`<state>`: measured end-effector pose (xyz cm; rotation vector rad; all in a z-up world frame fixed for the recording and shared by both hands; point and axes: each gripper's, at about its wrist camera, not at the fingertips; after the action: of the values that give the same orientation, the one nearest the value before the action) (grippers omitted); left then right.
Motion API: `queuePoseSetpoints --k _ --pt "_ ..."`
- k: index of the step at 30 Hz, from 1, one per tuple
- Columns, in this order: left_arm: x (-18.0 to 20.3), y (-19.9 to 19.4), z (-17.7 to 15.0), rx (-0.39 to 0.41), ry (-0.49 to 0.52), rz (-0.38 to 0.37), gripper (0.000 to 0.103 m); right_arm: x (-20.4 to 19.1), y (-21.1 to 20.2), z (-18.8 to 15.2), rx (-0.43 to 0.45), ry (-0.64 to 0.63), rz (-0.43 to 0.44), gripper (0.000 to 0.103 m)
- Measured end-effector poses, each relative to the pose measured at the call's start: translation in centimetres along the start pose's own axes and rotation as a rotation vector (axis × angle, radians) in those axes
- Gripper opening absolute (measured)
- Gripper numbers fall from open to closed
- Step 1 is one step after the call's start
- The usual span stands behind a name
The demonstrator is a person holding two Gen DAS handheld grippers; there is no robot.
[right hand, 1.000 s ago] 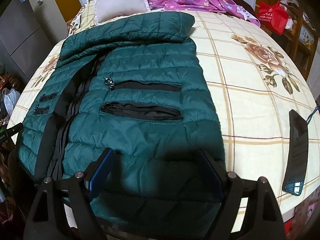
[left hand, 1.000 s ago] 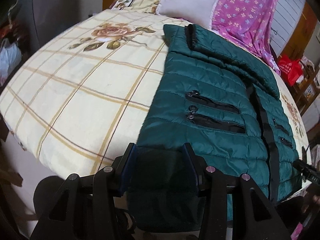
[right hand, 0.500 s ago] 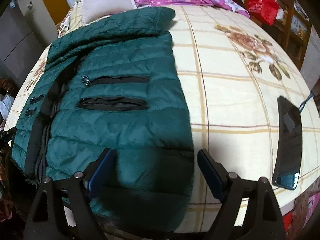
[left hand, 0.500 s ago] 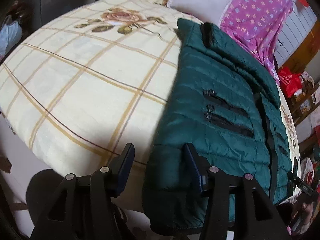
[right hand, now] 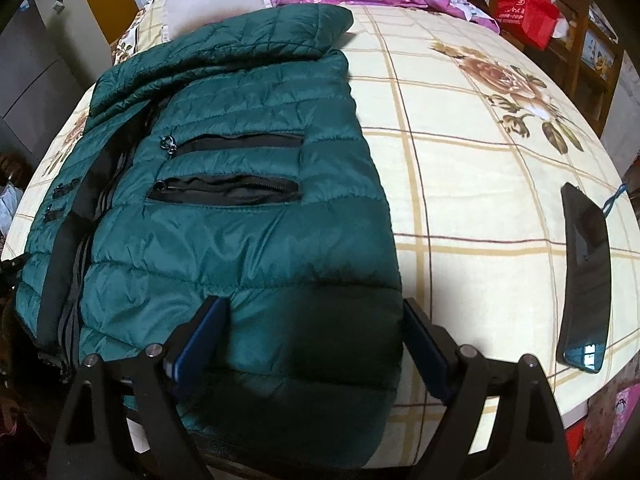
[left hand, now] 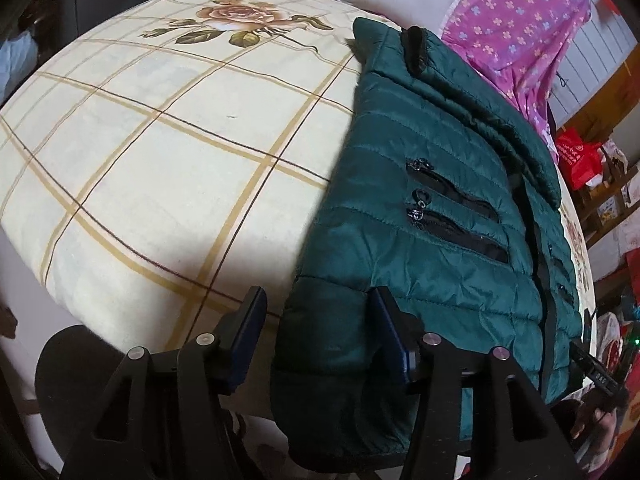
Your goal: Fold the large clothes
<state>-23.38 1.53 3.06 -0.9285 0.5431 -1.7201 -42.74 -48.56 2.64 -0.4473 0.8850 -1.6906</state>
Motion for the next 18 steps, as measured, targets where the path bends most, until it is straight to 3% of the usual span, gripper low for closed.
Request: queuePoseSetpoints --k 18 --pt "0.41 -0.04 -0.27 0.012 0.023 0.012 0.040 -0.79 -0.07 -0.20 0.012 -0.052 -0.050 0.095"
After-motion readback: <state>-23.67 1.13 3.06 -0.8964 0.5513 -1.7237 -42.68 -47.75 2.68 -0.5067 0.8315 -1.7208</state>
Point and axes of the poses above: each gripper's, at about its wrist camera, not at the fingertips, and y roughly the way its jaws point, x to its right, z to its top, and after that the axes turned 14 degrees about x, right-handed
